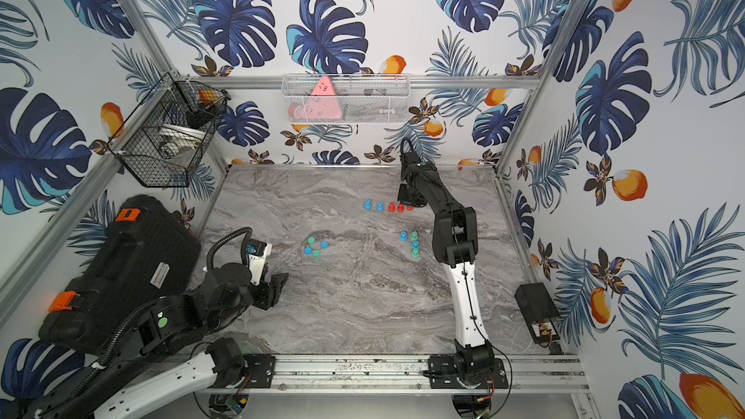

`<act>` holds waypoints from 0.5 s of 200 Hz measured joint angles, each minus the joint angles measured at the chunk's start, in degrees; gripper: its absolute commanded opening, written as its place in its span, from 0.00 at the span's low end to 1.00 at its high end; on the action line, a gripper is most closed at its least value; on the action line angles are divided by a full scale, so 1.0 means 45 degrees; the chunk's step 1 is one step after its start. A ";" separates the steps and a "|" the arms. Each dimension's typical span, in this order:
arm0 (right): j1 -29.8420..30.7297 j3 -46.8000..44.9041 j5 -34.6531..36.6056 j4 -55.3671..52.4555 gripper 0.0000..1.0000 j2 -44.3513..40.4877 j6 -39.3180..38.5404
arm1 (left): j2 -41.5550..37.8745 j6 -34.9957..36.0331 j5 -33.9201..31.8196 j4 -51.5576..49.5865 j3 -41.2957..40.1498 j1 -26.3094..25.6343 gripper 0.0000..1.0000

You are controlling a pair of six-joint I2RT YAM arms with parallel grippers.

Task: Close the stamp cap
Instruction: Move the stamp at the center of the board.

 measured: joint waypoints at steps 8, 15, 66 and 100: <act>0.0000 0.0034 -0.0005 -0.0029 0.22 0.0010 0.0000 | -0.0010 0.0000 0.0000 0.0000 0.0000 0.0000 0.65; 0.0010 0.0058 -0.0005 -0.0034 0.22 0.0015 0.0000 | -0.0019 0.0000 0.0000 0.0000 0.0000 0.0000 0.65; 0.0044 0.0277 -0.0097 -0.0199 0.27 0.0039 0.0087 | -0.0029 0.0000 -0.0005 0.0000 -0.0005 0.0000 0.65; 0.0078 0.0423 -0.0097 -0.0330 0.29 0.0044 0.0087 | -0.0029 0.0000 -0.0005 0.0000 -0.0005 0.0000 0.65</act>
